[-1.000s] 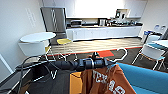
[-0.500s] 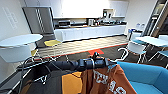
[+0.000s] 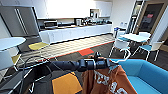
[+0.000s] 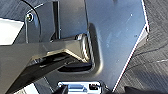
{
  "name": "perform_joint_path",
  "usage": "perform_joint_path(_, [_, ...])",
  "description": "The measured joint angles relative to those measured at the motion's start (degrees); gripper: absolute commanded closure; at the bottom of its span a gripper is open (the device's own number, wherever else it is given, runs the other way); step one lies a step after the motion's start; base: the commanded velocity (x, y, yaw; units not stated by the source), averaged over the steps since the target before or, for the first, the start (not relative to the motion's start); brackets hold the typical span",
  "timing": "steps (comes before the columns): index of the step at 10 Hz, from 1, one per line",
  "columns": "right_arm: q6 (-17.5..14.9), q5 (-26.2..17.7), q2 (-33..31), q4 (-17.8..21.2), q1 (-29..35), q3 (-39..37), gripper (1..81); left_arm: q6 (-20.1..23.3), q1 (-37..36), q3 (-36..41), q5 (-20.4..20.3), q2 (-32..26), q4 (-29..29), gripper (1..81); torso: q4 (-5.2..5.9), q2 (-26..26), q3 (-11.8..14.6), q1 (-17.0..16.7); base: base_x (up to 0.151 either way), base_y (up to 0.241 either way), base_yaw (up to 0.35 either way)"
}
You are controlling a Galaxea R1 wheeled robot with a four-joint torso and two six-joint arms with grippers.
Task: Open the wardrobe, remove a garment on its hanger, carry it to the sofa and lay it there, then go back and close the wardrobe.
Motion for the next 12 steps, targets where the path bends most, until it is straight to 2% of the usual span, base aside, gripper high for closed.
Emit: perform_joint_path(12, [0.00, 0.02, 0.23, 0.00, 0.02, -0.05, 1.0, -0.01, 0.00, 0.27, 0.41, -0.66, 0.02, 81.1, 0.00, 0.00, 0.00, 0.00, 0.000, 0.000, -0.339])
